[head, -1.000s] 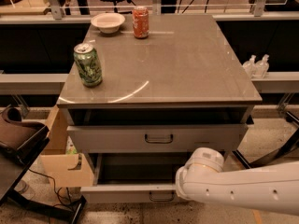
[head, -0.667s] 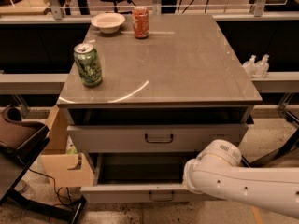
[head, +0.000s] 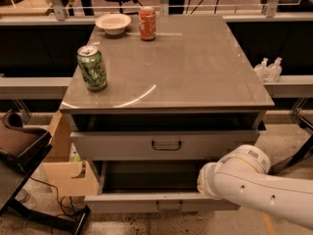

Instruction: Open middle drawer

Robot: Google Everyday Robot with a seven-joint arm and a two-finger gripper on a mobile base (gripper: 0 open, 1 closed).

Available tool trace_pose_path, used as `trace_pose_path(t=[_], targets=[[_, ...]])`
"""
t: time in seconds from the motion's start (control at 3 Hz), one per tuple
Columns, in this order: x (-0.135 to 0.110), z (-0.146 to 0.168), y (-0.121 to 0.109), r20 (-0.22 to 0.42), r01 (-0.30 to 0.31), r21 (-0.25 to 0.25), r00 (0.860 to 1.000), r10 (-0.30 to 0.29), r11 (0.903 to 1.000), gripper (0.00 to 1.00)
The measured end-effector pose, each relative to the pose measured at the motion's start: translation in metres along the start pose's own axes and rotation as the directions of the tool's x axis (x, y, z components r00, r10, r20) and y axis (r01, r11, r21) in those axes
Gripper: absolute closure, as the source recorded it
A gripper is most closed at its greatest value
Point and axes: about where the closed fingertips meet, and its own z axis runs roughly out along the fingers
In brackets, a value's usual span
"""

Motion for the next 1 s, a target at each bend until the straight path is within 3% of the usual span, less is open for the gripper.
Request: trace_pose_path(t=[0.67,1.0], targets=[[-0.002,0.042,-0.013,0.027,0.128,0.054,0.991,-0.129,0.9903,1.00],[0.001,0.048,-0.017,0.018,0.122,0.047,0.992,-0.122,0.9915,1.00]])
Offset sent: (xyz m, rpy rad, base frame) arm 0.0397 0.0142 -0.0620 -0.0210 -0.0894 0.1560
